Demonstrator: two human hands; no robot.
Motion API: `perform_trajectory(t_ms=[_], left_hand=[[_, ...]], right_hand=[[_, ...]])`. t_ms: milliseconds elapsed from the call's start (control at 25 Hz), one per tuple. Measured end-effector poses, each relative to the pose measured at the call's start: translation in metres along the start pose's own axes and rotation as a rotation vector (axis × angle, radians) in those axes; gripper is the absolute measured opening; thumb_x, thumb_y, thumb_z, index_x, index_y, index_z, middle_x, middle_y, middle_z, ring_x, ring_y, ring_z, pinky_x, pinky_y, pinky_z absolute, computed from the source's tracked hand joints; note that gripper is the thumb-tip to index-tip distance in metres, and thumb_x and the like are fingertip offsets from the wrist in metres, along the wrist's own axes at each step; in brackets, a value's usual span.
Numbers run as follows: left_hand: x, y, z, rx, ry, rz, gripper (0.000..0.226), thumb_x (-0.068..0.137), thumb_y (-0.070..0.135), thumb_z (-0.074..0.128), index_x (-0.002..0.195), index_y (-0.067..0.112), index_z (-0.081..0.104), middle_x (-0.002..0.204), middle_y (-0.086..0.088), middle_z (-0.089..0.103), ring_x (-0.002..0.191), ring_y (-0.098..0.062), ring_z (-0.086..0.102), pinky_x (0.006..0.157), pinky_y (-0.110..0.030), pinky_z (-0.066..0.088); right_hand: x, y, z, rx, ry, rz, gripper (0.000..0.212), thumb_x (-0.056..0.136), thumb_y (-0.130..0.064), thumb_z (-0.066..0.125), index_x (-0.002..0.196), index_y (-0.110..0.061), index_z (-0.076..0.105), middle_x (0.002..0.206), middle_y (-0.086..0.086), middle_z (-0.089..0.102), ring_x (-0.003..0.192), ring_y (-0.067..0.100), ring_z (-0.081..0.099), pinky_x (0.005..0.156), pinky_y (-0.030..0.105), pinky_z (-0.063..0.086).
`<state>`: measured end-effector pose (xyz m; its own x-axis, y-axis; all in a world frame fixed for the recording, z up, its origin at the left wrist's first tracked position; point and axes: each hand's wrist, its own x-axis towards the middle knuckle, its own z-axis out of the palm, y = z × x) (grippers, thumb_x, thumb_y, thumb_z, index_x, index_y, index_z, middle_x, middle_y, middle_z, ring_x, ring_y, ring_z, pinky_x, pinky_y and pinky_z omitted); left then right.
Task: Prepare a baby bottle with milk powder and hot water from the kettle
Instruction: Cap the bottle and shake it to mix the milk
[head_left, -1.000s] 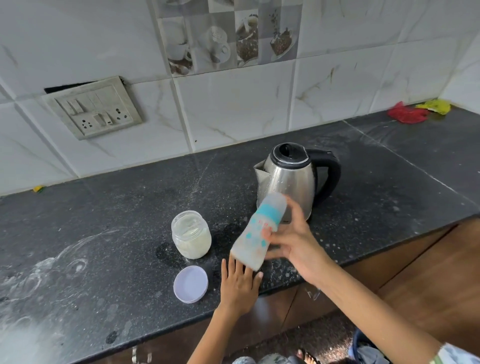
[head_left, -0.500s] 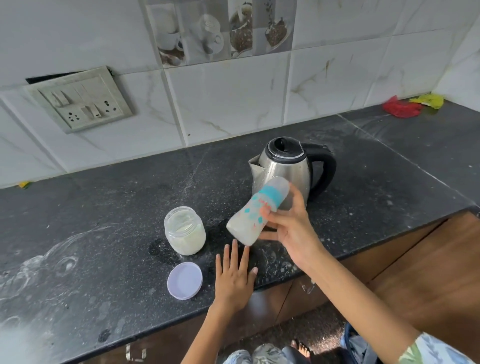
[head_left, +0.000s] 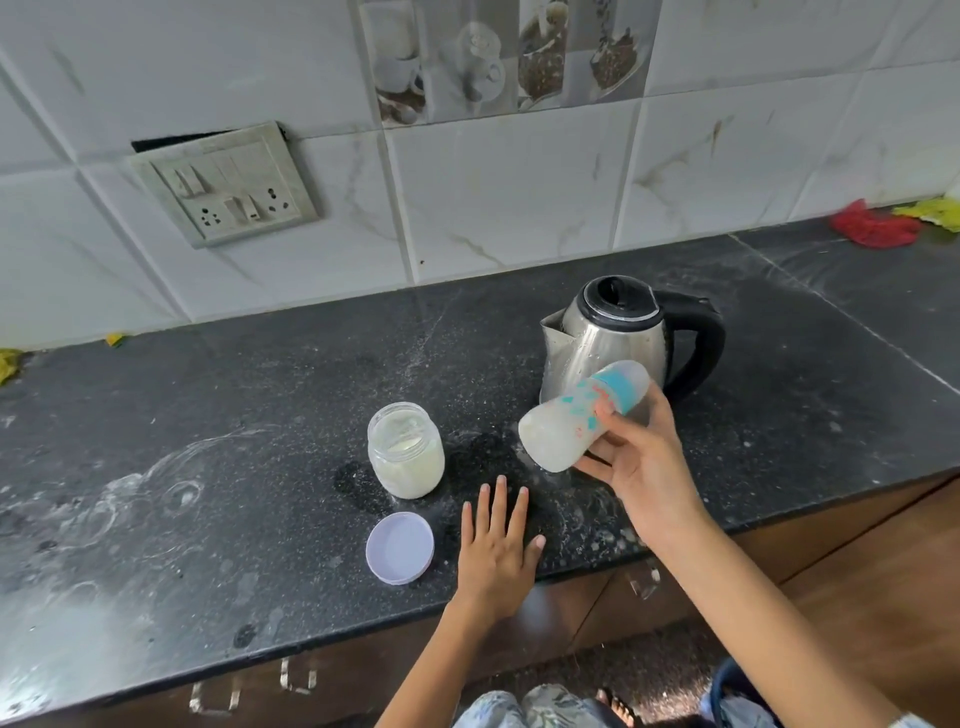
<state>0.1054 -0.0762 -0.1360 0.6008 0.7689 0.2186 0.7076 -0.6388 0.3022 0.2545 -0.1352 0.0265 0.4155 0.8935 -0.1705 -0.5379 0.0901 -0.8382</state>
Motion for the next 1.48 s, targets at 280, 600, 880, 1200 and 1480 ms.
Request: perform_trajectory(t_ms=[280,600,880,1200,1480], left_hand=[[0.001,-0.001,0.005,-0.02,0.046,0.009,0.054,0.101,0.047,0.015,0.137,0.015,0.039,0.132,-0.017,0.058,0.12,-0.038,0.056,0.107,-0.046,0.015],[-0.001,-0.002,0.01,0.021,-0.063,-0.032,0.057,0.1,0.047,0.019,0.129,0.01,0.052,0.134,-0.016,0.056,0.121,-0.037,0.056,0.106,-0.045,0.015],[-0.001,-0.001,0.005,0.068,-0.119,-0.035,0.054,0.096,0.047,0.026,0.133,0.014,0.045,0.137,-0.014,0.055,0.128,-0.033,0.046,0.11,-0.042,0.004],[0.002,-0.001,0.007,0.095,-0.122,-0.018,0.056,0.087,0.047,0.036,0.128,0.012,0.049,0.132,-0.013,0.059,0.127,-0.031,0.041,0.104,-0.047,0.016],[-0.002,-0.006,0.01,0.088,-0.148,0.003,0.053,0.098,0.042,0.026,0.128,0.013,0.059,0.136,-0.014,0.056,0.131,-0.034,0.042,0.114,-0.047,0.005]], right_hand=[[-0.001,0.001,-0.001,0.016,-0.031,0.05,0.074,0.07,-0.008,0.071,0.136,-0.032,0.045,0.126,0.016,0.065,0.097,0.034,0.072,0.062,0.045,0.062],[-0.009,0.004,-0.006,0.405,-0.266,0.275,0.097,0.052,-0.019,0.096,0.137,-0.006,0.05,0.121,0.022,0.065,0.101,0.032,0.07,0.08,0.046,0.061],[-0.008,-0.001,-0.005,0.318,-0.256,0.286,0.089,0.042,-0.039,0.096,0.12,-0.01,0.065,0.1,0.009,0.073,0.088,0.021,0.073,0.073,0.033,0.061],[-0.01,-0.012,-0.001,-0.261,-0.19,0.239,0.057,0.075,-0.014,0.069,0.129,-0.011,0.05,0.116,0.013,0.07,0.103,0.024,0.071,0.079,0.042,0.061],[-0.01,-0.01,0.006,-0.305,-0.125,0.04,0.096,0.062,-0.009,0.08,0.139,-0.041,0.033,0.115,0.011,0.069,0.1,0.029,0.071,0.067,0.049,0.061]])
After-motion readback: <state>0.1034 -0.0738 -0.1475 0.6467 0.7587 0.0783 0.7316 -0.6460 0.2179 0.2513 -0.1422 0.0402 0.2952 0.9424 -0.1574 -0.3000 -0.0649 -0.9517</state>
